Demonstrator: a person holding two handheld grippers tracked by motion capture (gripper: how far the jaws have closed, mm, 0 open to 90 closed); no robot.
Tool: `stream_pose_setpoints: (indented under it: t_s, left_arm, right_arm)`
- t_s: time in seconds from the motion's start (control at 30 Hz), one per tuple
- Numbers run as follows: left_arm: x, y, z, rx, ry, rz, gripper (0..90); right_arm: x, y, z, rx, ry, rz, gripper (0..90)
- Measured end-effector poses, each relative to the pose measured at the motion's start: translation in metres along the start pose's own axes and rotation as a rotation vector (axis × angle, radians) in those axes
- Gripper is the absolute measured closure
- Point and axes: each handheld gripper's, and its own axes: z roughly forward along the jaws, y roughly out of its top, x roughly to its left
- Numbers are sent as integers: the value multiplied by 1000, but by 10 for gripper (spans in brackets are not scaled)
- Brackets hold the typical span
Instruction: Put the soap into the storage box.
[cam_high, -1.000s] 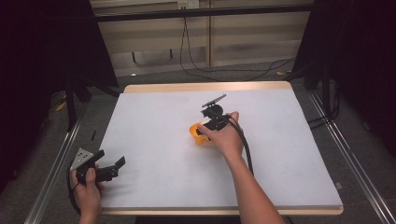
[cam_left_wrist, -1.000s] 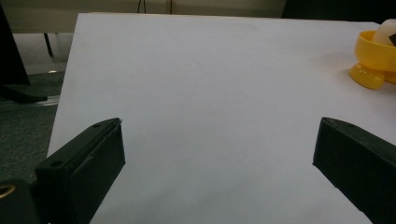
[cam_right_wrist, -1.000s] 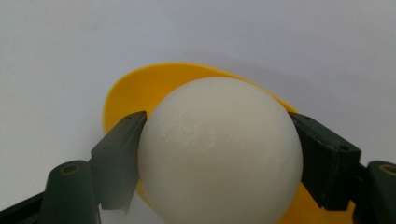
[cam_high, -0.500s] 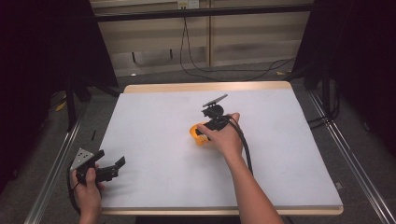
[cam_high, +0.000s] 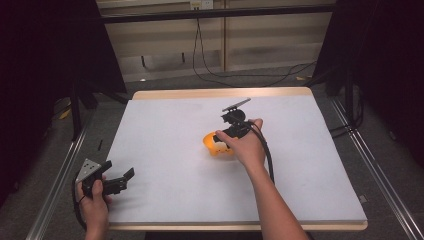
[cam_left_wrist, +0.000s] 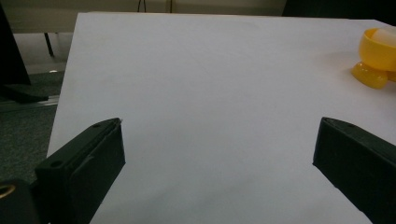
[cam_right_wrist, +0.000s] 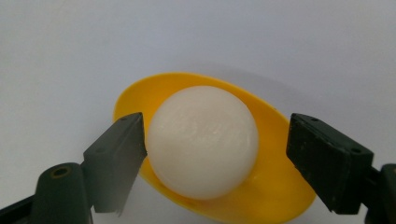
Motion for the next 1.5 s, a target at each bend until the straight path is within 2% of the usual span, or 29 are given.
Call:
stream_pose_setpoints:
  t_s: [0.43, 0.73, 0.97, 1.17, 1.5]
  left_arm:
    - [0, 0, 0, -1, -2, -8, 19]
    - [0, 0, 0, -1, -2, -6, 19]
    - [0, 0, 0, -2, -3, -9, 19]
    - [0, 0, 0, -2, -3, -8, 19]
    - [0, 0, 0, 1, 2, 1, 19]
  right_arm:
    - [-15, -8, -14, -17, -20, 12, 161]
    - [-26, -15, -21, -13, -34, 36, 63]
    - [-32, -18, -25, -16, -44, 38, 42]
    - [-41, -26, -27, -25, -42, 49, 7]
    - [-56, -41, -33, -34, -53, 67, 2]
